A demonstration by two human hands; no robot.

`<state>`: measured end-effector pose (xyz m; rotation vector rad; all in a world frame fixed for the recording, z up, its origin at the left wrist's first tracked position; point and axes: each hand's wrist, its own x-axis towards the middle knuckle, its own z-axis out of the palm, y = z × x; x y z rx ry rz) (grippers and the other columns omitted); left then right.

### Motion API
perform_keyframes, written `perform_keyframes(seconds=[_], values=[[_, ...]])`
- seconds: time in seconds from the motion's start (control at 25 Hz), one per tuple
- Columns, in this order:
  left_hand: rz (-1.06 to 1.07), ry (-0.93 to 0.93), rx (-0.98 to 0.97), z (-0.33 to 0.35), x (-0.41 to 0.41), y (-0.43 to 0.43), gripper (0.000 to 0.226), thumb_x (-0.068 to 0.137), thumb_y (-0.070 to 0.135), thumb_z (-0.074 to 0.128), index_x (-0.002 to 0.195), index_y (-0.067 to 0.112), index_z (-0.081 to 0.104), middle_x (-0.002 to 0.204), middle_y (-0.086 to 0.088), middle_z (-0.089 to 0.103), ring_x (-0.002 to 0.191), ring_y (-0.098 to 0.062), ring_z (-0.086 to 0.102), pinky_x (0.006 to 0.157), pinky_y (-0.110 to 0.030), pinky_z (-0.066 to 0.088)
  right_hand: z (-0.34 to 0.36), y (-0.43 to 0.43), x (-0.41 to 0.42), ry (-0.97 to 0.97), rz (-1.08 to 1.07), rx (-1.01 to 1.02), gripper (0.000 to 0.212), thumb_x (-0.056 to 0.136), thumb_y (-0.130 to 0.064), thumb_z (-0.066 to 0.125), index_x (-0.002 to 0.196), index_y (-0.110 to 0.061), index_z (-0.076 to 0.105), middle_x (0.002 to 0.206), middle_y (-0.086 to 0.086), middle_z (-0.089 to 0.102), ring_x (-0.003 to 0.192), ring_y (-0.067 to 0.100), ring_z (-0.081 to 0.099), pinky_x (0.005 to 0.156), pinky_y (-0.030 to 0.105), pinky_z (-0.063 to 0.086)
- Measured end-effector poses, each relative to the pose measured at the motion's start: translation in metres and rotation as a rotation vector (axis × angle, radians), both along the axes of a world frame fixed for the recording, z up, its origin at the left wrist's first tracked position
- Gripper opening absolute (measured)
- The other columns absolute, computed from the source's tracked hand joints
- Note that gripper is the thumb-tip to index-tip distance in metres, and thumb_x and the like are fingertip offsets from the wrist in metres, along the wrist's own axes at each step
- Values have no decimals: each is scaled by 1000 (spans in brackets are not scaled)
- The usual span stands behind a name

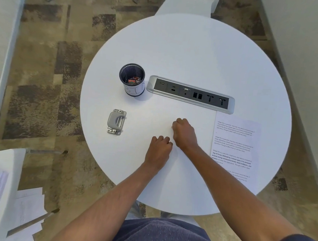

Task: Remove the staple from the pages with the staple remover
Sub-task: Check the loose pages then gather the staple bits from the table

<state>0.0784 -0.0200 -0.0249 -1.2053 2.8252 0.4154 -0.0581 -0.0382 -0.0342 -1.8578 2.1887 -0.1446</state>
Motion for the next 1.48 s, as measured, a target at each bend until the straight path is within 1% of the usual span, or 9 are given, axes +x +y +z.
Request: perform_keyframes(seconds=[0.2,0.32,0.4,0.52,0.68,0.84,0.92,1.12,1.48], values=[[-158,-150,-153,0,0,0,20,53,-7,59,58,12,58,56,-2,51,52,-19,49,52,-29,38,-2,8,3,32,57,-89,37,48,28,55,63,-5,49,63,15,51,55,21,32,49,30,26],[-178,-185,-241,-6,6,-1,27,67,-8,39,65,12,57,59,-2,50,52,-17,47,53,-29,37,-4,11,0,118,83,-78,41,42,30,58,62,-6,49,60,15,49,50,22,38,46,28,25],[-188,-178,-270,-11,9,-3,30,74,-6,34,70,12,57,61,-2,50,54,-17,47,55,-29,38,-5,12,-2,115,84,-33,38,48,28,62,63,-4,51,63,16,51,52,27,48,47,29,27],[-178,-126,-114,-14,9,-7,24,77,-4,38,72,13,55,64,-2,49,55,-18,46,57,-30,39,-10,6,-8,-100,-40,34,15,80,13,56,78,-2,53,82,18,56,69,31,54,55,36,37],[33,45,66,-9,8,-9,23,76,-6,38,78,8,55,74,-6,51,62,-23,47,60,-31,31,3,3,-18,-525,-358,26,26,88,-2,46,64,-11,43,65,0,50,58,13,42,55,33,37],[556,556,494,-11,18,-26,18,94,6,39,83,5,53,82,-9,55,72,-20,46,65,-26,31,18,12,-32,-752,-533,-4,36,88,-6,49,56,-14,33,55,-1,37,56,15,31,53,27,26],[688,626,596,-4,28,-33,19,95,4,39,84,8,54,78,-1,54,68,-13,47,60,-22,34,22,18,-35,-856,-602,13,41,88,-7,51,53,-21,37,52,-8,40,54,12,36,52,26,31],[827,677,757,7,41,-48,21,95,6,41,79,13,52,68,-1,51,60,-15,45,56,-25,36,29,23,-33,-1007,-660,53,21,92,-10,57,71,-8,59,66,3,56,56,12,51,52,25,40],[959,1024,804,53,44,-91,24,93,-1,45,76,13,55,67,-2,49,59,-16,45,56,-28,41,54,-16,-8,-1247,-595,94,12,90,-8,62,84,1,67,74,10,60,60,15,55,60,26,49]])
